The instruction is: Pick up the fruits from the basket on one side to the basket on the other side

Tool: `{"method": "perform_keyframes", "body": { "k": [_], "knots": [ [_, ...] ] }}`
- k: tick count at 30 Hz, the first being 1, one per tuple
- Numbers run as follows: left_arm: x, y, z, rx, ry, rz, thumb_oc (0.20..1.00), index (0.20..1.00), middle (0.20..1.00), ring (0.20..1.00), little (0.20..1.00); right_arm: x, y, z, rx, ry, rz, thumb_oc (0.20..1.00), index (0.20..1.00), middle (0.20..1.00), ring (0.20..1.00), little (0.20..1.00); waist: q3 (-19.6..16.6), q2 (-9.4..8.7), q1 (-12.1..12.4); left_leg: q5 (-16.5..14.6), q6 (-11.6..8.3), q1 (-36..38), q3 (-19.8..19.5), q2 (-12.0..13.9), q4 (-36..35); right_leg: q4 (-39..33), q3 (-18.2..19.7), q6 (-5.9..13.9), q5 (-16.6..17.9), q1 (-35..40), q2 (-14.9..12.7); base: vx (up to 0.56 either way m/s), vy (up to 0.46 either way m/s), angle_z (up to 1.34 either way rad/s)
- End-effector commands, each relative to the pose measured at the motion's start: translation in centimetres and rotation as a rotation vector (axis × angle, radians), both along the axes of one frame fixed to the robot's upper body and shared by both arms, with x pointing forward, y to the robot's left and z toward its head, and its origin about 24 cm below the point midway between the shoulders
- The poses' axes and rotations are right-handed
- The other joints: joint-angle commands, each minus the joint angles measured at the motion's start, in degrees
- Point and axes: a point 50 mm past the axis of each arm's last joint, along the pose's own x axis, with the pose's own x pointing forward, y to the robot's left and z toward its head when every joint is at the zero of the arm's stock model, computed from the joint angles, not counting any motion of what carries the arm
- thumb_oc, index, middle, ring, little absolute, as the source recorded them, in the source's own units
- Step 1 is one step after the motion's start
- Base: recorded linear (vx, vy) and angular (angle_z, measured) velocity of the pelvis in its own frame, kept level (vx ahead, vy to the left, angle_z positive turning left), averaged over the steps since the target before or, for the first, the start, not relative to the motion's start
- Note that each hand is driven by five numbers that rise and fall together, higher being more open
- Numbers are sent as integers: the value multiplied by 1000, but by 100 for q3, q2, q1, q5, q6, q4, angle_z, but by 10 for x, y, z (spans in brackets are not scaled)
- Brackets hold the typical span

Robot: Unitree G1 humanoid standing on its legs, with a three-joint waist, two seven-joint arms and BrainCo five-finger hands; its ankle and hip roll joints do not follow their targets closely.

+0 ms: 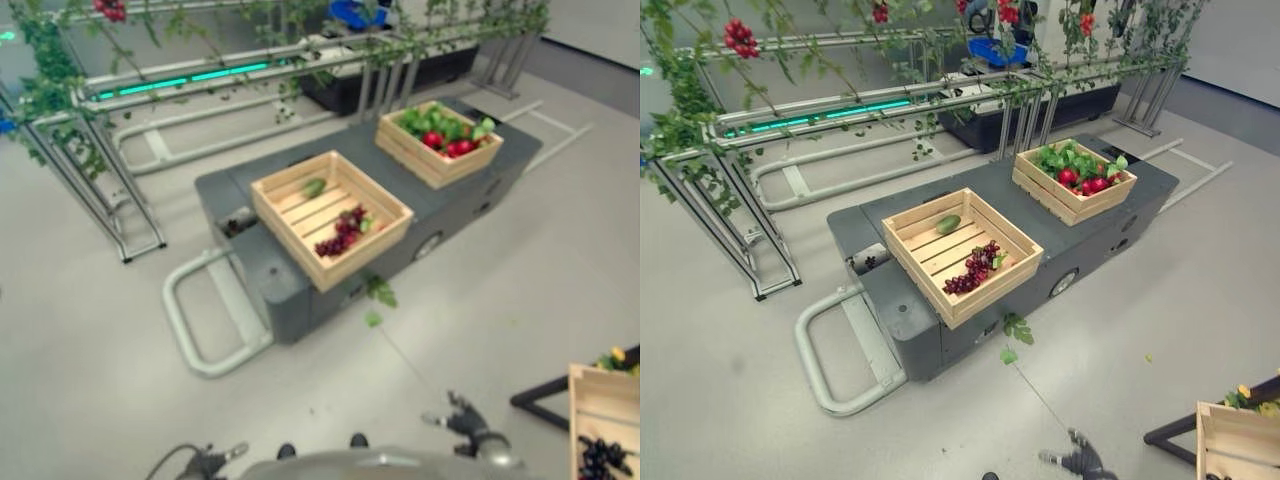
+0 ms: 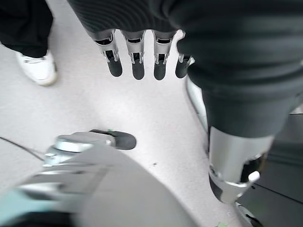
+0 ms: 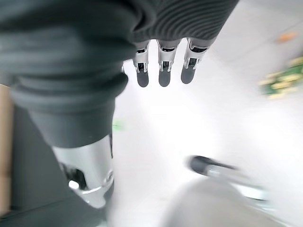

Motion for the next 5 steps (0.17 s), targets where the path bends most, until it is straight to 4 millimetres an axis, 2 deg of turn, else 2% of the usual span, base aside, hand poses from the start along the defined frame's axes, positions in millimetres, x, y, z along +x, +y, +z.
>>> {"method": "perform_keyframes", "body": {
  "k": [1, 2, 3, 5],
  "knots": [
    [17, -15, -2, -63, -16, -27, 1000, 1000, 1000, 1000, 1000, -15, -11, -3, -45, 135, 35, 1000, 1000, 1000, 1000, 1000, -281, 20, 1, -312, 193, -191, 58, -404, 68, -197, 100, 407, -299, 316, 131, 46, -84, -7],
    [17, -15, -2, -63, -16, -27, 1000, 1000, 1000, 1000, 1000, -15, -11, -3, -45, 135, 35, 1000, 1000, 1000, 1000, 1000, -280, 20, 1, -312, 193, -189, 58, -404, 68, -198, 100, 407, -298, 318, 131, 115, -137, -7],
    [12, -19, -4, -81, 12, -44, 1000, 1000, 1000, 1000, 1000, -27, -11, -5, -53, 185, 29, 1000, 1000, 1000, 1000, 1000, -361, 38, -18, -350, 173, -96, 55, -379, 58, -279, 94, 358, -319, 429, 137, 68, -53, 0],
    [12, -19, -4, -81, 12, -44, 1000, 1000, 1000, 1000, 1000, -27, -11, -5, -53, 185, 29, 1000, 1000, 1000, 1000, 1000, -360, 38, -18, -350, 173, -94, 55, -379, 58, -280, 93, 358, -318, 430, 137, 34, -26, -12]
  ]
}}
